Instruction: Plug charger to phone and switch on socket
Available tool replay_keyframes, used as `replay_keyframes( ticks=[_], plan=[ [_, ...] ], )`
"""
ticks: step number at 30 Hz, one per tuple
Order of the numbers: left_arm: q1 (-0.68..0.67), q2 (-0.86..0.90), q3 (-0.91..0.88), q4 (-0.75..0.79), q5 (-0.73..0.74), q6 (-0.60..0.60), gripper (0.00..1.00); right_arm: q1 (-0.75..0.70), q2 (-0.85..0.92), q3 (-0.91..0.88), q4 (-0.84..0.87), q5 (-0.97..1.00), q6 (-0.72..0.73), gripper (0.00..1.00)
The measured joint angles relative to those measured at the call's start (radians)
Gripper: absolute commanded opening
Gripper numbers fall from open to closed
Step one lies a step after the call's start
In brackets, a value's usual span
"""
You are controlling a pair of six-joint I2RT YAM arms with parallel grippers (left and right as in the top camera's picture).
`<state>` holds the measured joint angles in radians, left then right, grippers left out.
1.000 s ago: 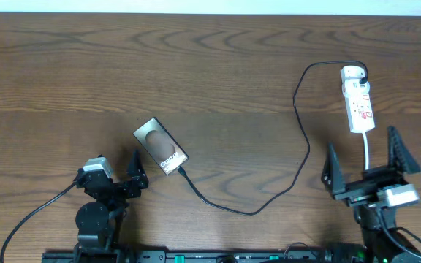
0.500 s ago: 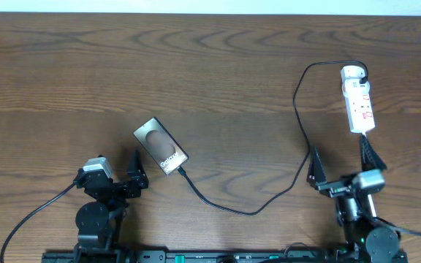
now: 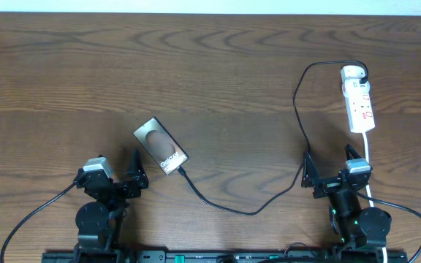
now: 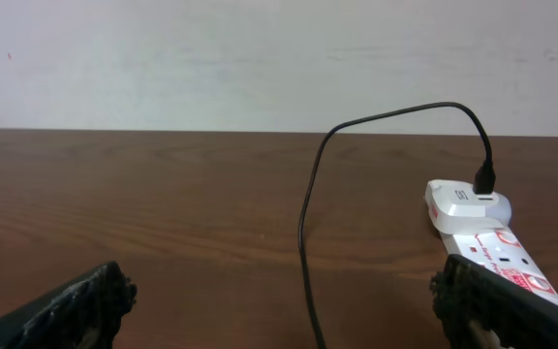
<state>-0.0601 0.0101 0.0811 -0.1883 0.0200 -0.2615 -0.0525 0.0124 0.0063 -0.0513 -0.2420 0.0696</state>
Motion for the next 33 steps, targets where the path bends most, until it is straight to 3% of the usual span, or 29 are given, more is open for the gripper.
replay_keyframes(
  ticks=[33],
  plan=[
    [0.0, 0.0, 0.0, 0.0, 0.0, 0.0, 0.89, 0.019, 0.0, 0.0, 0.0, 0.0, 0.019, 0.99]
  ],
)
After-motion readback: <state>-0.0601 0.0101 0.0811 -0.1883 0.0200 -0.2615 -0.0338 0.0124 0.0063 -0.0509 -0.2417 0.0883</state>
